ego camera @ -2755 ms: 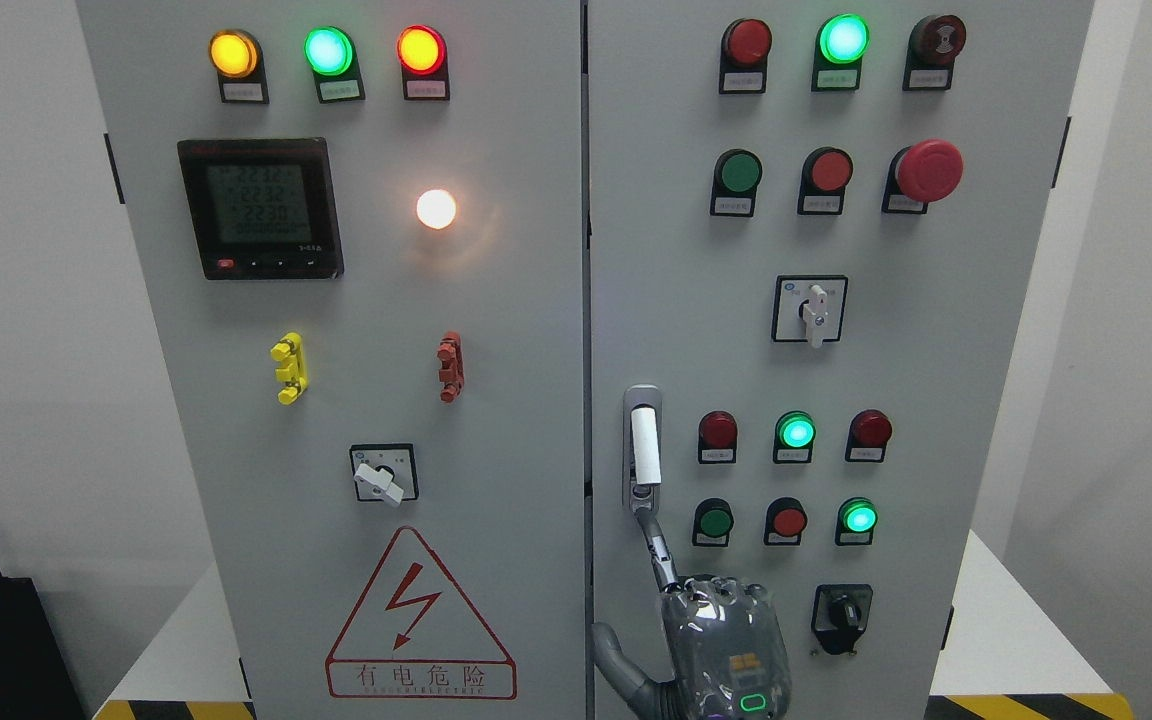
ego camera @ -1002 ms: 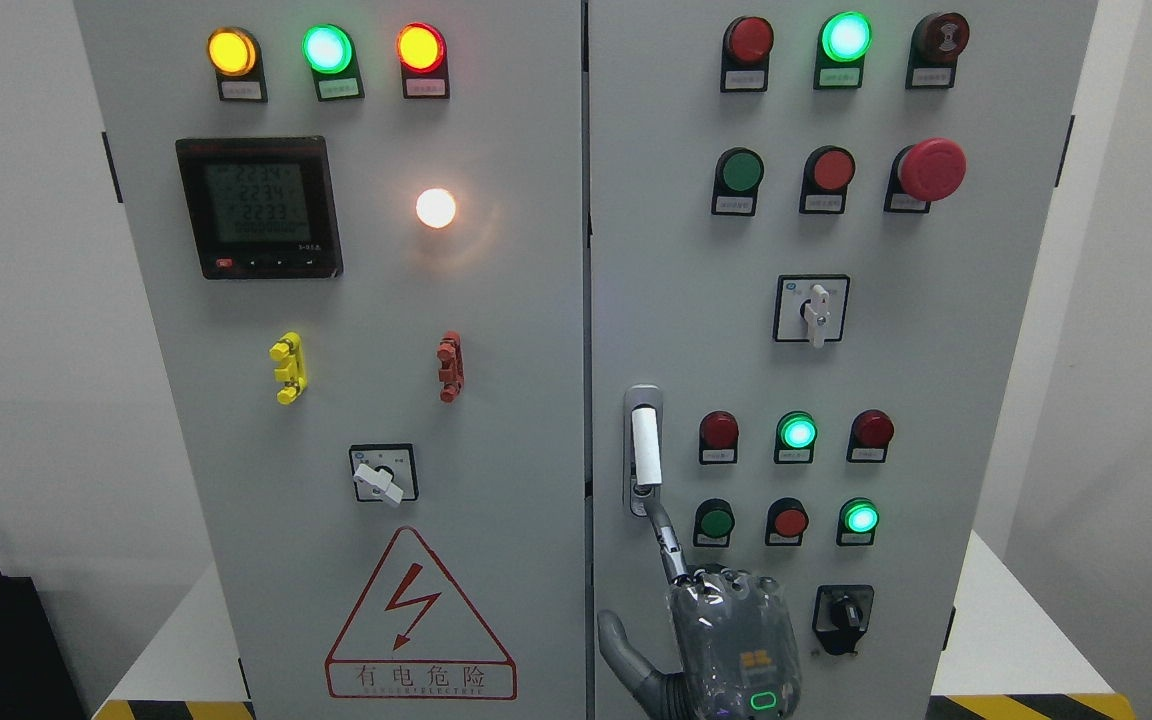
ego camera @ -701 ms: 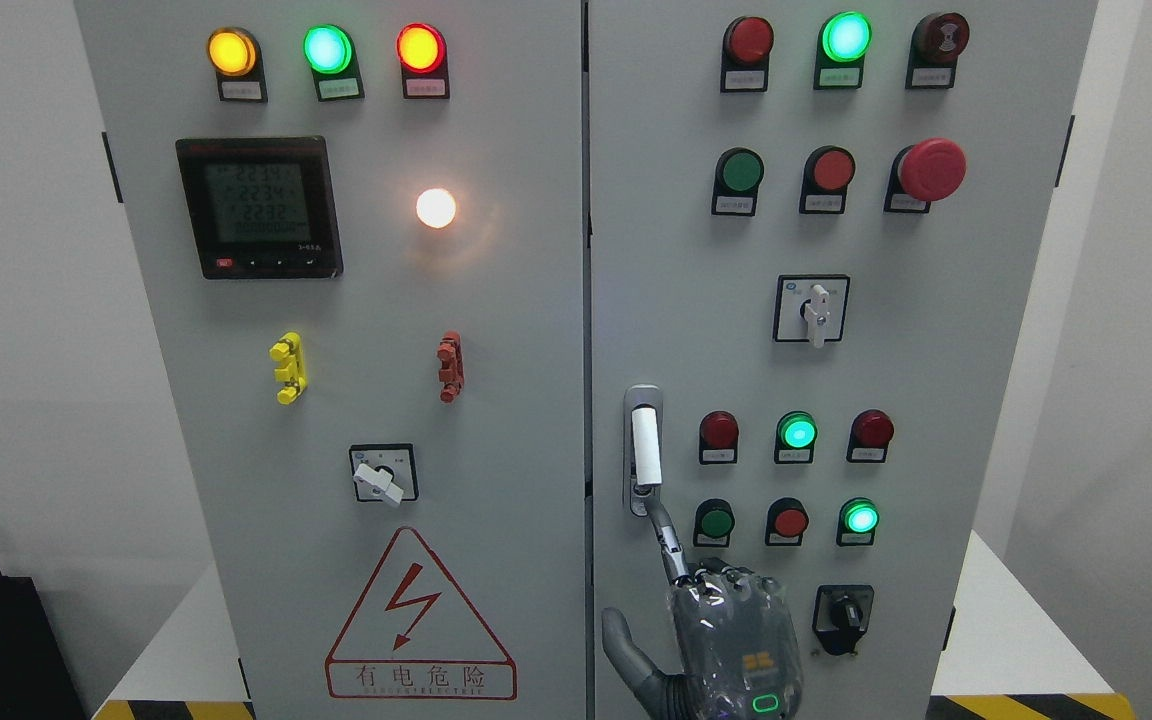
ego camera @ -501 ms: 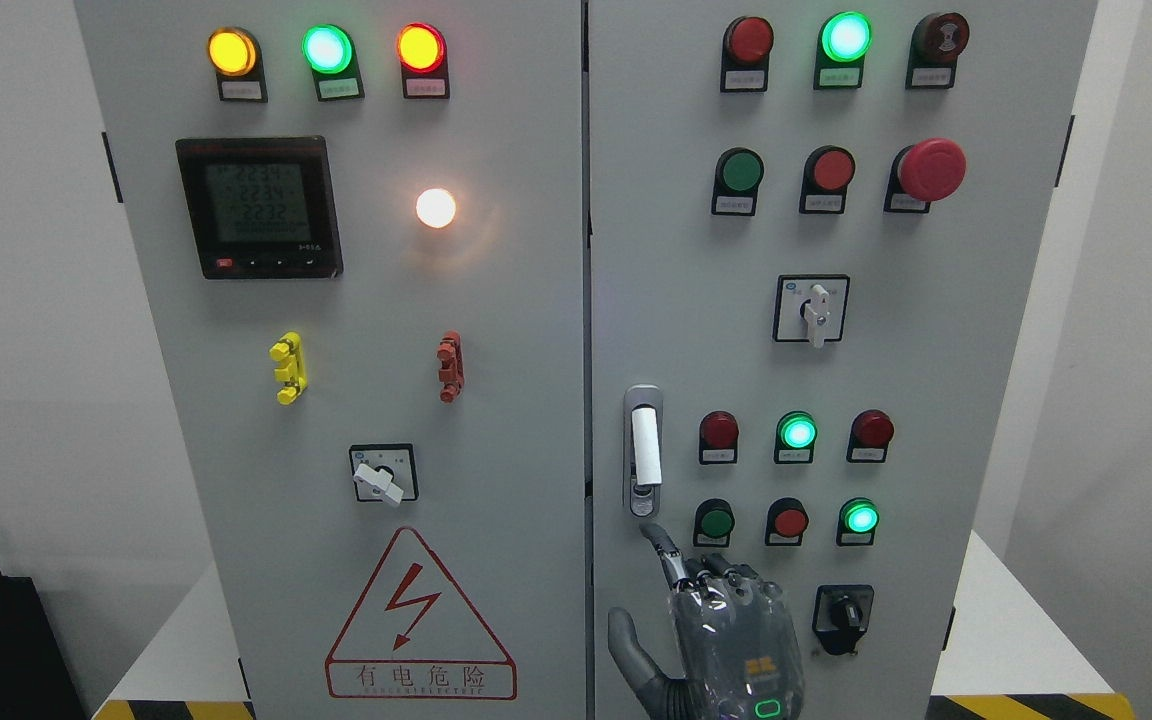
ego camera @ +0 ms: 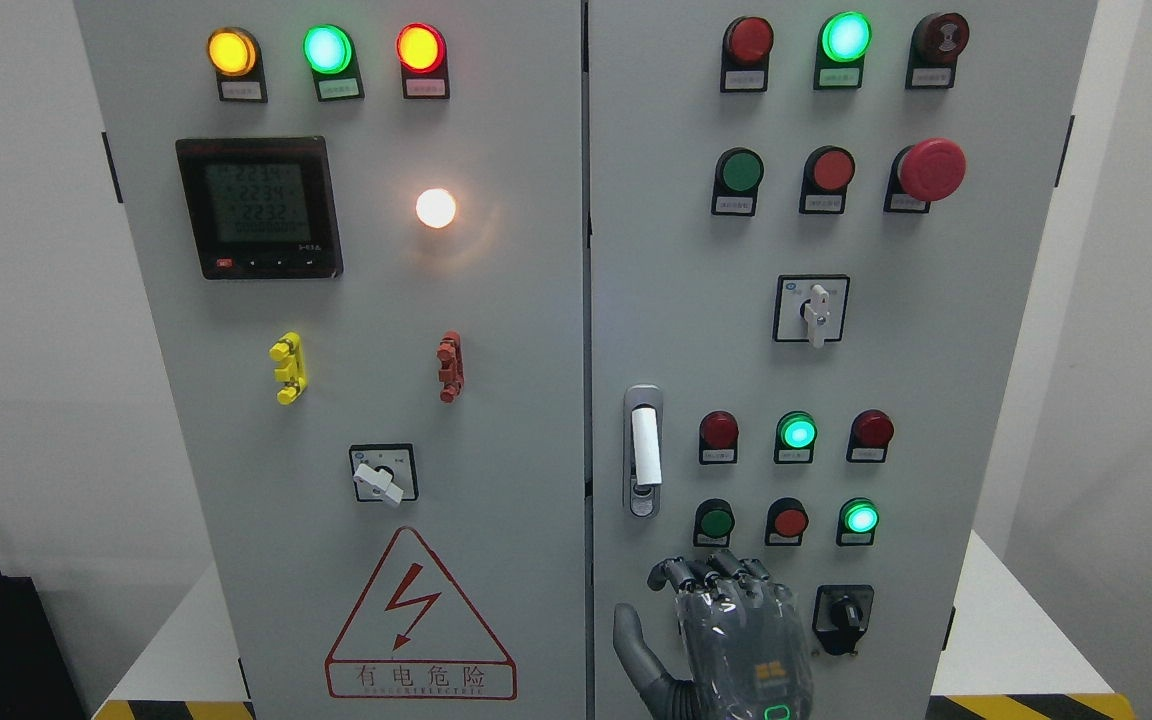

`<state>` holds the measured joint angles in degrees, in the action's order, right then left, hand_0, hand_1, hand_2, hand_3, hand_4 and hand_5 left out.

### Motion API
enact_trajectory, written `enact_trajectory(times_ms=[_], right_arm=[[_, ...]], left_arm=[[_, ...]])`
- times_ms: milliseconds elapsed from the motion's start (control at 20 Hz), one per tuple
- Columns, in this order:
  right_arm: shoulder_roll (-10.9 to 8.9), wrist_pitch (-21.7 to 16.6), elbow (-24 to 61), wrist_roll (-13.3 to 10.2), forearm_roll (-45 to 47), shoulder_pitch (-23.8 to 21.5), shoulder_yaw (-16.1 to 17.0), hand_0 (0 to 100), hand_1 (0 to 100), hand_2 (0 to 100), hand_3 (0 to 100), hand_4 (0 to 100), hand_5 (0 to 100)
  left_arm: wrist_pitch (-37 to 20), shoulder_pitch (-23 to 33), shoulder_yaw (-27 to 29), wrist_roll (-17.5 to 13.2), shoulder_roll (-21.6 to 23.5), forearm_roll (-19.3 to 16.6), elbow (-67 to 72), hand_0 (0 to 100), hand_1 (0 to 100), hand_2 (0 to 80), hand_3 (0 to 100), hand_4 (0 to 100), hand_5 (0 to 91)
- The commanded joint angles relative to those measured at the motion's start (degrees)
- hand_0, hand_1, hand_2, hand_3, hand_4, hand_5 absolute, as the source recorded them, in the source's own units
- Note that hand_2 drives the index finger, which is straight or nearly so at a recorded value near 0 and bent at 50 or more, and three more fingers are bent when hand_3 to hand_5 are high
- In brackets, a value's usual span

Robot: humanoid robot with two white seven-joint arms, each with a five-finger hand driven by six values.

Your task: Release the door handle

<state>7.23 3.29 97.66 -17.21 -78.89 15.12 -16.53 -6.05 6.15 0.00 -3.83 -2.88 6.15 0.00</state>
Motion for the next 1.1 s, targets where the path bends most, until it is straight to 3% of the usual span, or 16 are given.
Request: enact_trajectory(times_ms=[0, 100, 902, 1052], right_arm=[[0.06, 0.05, 2.36, 0.25, 0.14, -0.01, 0.09, 54, 26, 100, 100, 90, 95], [0.15, 0.13, 2.54, 0.60, 0.14, 0.17, 0.09, 54, 25, 100, 100, 100, 96], [0.41, 2.15, 3.68, 5.70, -0.04, 4.56, 0.09, 50, 21, 100, 100, 100, 97], [0.41, 2.68, 2.63, 6.49, -0.04, 5.44, 2.20, 50, 20, 100, 100, 100, 97]], left_arm=[[-0.02, 0.00, -0.79, -0.04, -0.02, 0.00, 1.14, 12, 39, 0.0, 0, 0, 0.0], [-0.02, 0.00, -0.79, -0.04, -0.02, 0.00, 1.14, 12, 39, 0.0, 0, 0, 0.0], [-0.02, 0.00, -0.79, -0.04, -0.02, 0.00, 1.14, 12, 39, 0.0, 0, 0, 0.0], [-0.02, 0.00, -0.79, -0.04, -0.02, 0.00, 1.14, 12, 39, 0.0, 0, 0, 0.0]])
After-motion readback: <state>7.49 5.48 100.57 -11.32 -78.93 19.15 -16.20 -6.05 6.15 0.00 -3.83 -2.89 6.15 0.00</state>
